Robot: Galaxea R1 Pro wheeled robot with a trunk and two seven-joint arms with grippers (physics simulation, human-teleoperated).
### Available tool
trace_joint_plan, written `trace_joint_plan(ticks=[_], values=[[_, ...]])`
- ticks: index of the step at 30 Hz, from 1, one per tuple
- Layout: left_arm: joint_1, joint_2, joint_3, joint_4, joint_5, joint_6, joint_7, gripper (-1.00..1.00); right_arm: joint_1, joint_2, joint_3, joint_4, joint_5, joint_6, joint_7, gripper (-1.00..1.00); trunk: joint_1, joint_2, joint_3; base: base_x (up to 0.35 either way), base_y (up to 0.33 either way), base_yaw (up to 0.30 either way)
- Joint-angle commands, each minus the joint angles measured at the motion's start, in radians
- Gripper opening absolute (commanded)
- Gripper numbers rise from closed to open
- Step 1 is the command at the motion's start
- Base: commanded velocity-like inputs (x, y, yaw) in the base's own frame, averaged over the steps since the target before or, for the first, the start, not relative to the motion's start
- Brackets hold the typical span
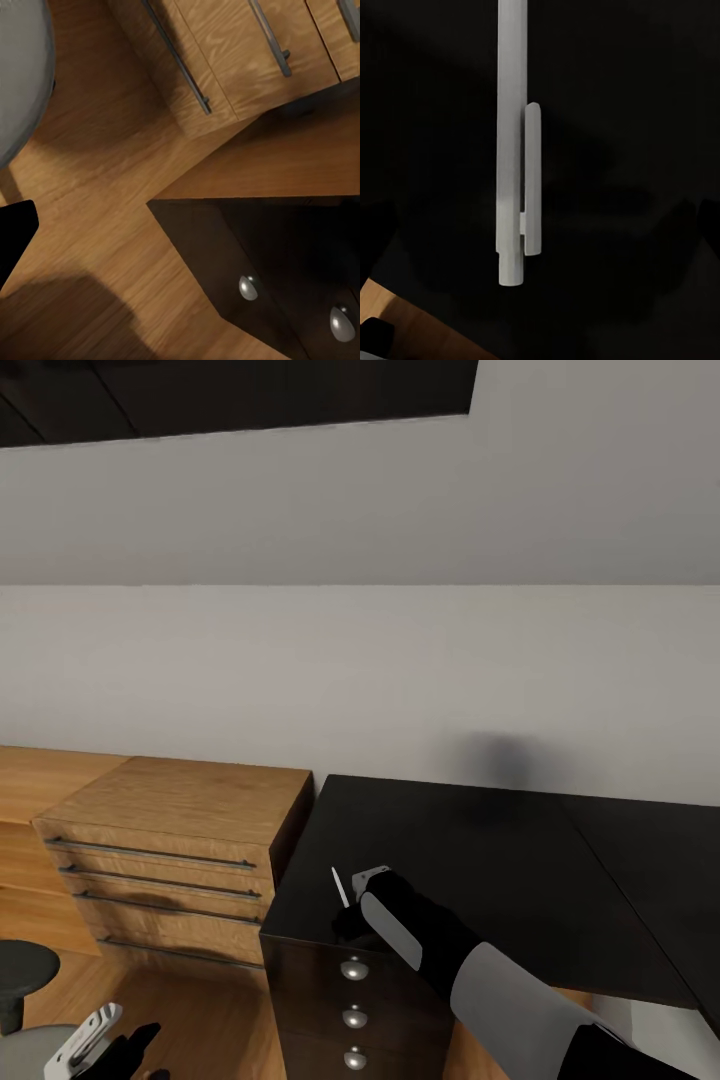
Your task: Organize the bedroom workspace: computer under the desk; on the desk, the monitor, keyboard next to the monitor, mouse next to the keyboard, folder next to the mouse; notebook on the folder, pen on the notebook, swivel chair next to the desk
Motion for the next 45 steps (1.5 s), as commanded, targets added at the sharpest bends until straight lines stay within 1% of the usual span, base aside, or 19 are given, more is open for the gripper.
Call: trace_joint_plan(ticks=[1, 6, 7, 44, 45], values=[[0.000, 0.000, 0.000, -0.002, 0.010, 0.002, 0.008, 1.00, -0.001, 0.000, 0.003, 0.000, -0.010, 0.001, -0.009, 1.00, 0.000, -0.001, -0.001, 0.000, 0.000, 0.000], [0.000, 0.001, 0.001, -0.002, 0.010, 0.001, 0.008, 1.00, -0.001, 0.000, 0.003, 0.000, -0.010, 0.001, -0.009, 1.00, 0.000, -0.001, -0.001, 0.000, 0.000, 0.000], [0.000, 0.001, 0.001, -0.002, 0.010, 0.002, 0.008, 1.00, -0.001, 0.000, 0.003, 0.000, -0.010, 0.001, -0.009, -1.00, 0.000, -0.001, -0.001, 0.000, 0.000, 0.000], [0.000, 0.000, -0.001, -0.002, 0.009, 0.000, 0.009, 1.00, -0.001, 0.000, 0.002, 0.000, -0.009, 0.001, -0.009, -1.00, 0.000, -0.001, -0.001, 0.000, 0.000, 0.000], [0.000, 0.000, -0.001, -0.002, 0.009, 0.000, 0.010, 1.00, -0.001, 0.000, 0.002, 0.000, -0.008, 0.001, -0.009, -1.00, -0.004, 0.006, 0.002, 0.000, 0.000, 0.000]])
